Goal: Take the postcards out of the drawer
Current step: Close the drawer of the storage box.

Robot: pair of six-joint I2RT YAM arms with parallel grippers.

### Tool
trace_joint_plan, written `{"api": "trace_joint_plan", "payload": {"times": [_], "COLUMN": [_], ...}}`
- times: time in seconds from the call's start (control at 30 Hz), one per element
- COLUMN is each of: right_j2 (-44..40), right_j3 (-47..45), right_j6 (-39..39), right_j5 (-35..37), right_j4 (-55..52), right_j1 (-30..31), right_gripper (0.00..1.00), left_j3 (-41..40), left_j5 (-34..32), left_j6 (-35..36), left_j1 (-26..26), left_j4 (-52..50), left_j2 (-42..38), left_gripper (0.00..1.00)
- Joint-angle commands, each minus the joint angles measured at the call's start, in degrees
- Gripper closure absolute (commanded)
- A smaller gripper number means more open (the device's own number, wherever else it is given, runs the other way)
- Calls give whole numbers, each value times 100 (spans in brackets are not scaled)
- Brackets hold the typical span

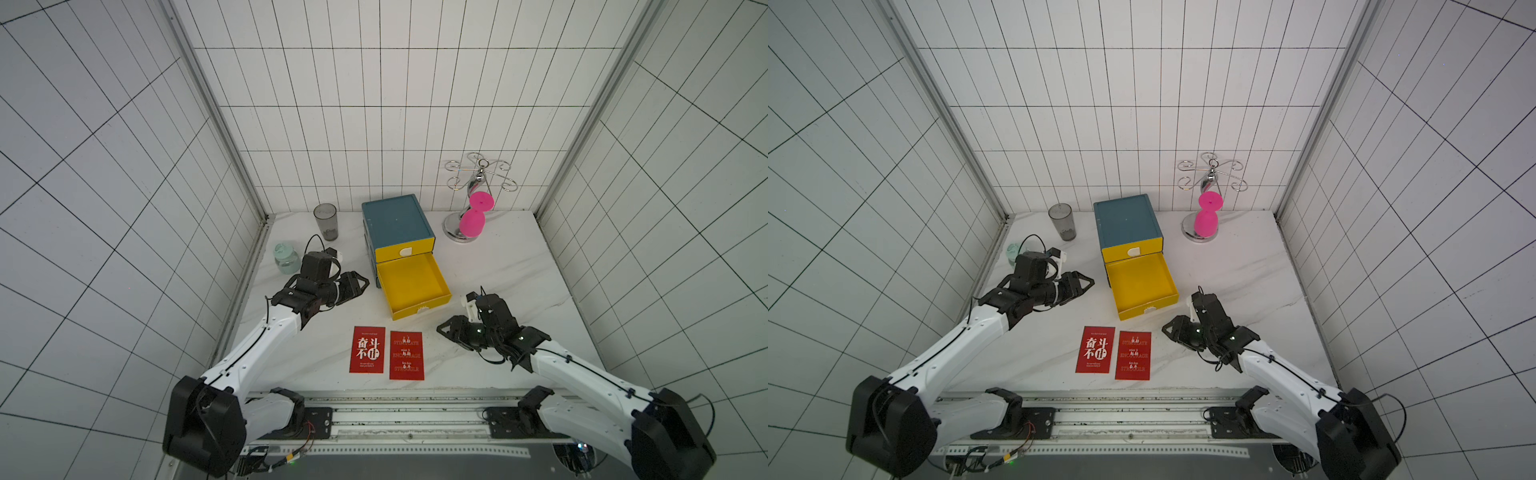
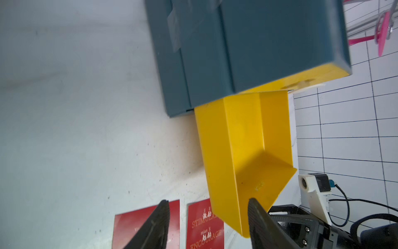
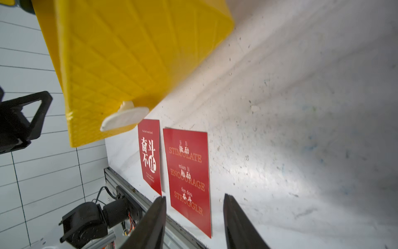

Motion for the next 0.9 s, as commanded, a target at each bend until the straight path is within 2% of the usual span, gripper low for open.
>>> {"api": "trace_joint_plan", "payload": {"times": [0.0, 0.13, 0.27, 0.5, 0.77, 0.87], "right_j2": [316, 557, 661, 704, 857, 964], "right_j3": [-86, -112, -69, -155, -87, -47], "right_j6": [439, 725, 782, 970, 961, 988], "right_j5": [389, 539, 575, 671, 704, 677], "right_j4": [1057, 1685, 1890, 2230, 2483, 2583], "right_j1": [29, 34, 34, 43, 52, 64], "right_gripper": [60, 65, 66, 66, 66, 66], "left_j3": [670, 1360, 1877, 2768, 3806, 4107], "left_j5": [-445, -737, -787, -342, -87, -106], "left_j6": [667, 978, 1160, 1274, 1726, 1682], "left_j1": [23, 27, 14, -179, -647, -711], "left_j4": [-63, 145, 686, 1380, 1385, 1352], "left_j2": [276, 625, 998, 1987, 3148, 3498], "left_gripper": [41, 40, 39, 38, 38, 38]}}
